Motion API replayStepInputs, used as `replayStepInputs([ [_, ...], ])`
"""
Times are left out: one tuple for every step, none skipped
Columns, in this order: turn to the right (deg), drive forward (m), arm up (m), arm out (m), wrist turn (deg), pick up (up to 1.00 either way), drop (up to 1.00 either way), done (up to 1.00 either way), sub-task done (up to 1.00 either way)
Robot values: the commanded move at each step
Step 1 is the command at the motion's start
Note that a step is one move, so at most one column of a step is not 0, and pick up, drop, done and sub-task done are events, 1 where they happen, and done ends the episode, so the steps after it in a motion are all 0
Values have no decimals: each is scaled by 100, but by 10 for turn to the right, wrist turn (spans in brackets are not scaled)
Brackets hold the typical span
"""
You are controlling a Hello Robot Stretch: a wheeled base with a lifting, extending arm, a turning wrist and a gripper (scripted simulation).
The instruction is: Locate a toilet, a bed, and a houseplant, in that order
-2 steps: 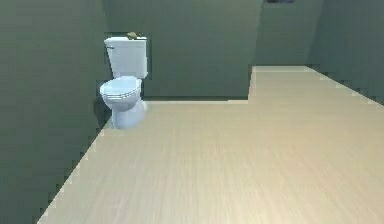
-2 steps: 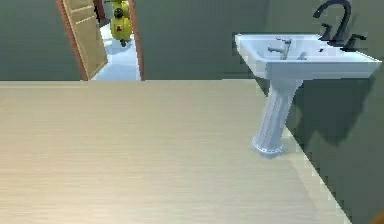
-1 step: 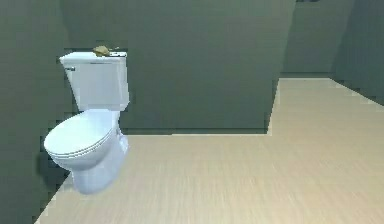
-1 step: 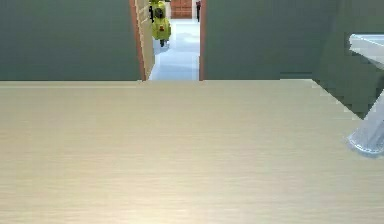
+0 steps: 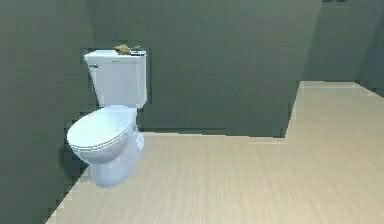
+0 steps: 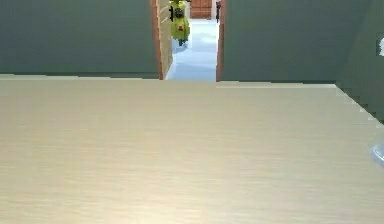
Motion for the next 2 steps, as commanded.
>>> replayStepInputs([
  [0, 70, 0, 0, 0, 0, 0, 0, 0],
  [-360, 0, 0, 0, 0, 0, 0, 0, 0],
])
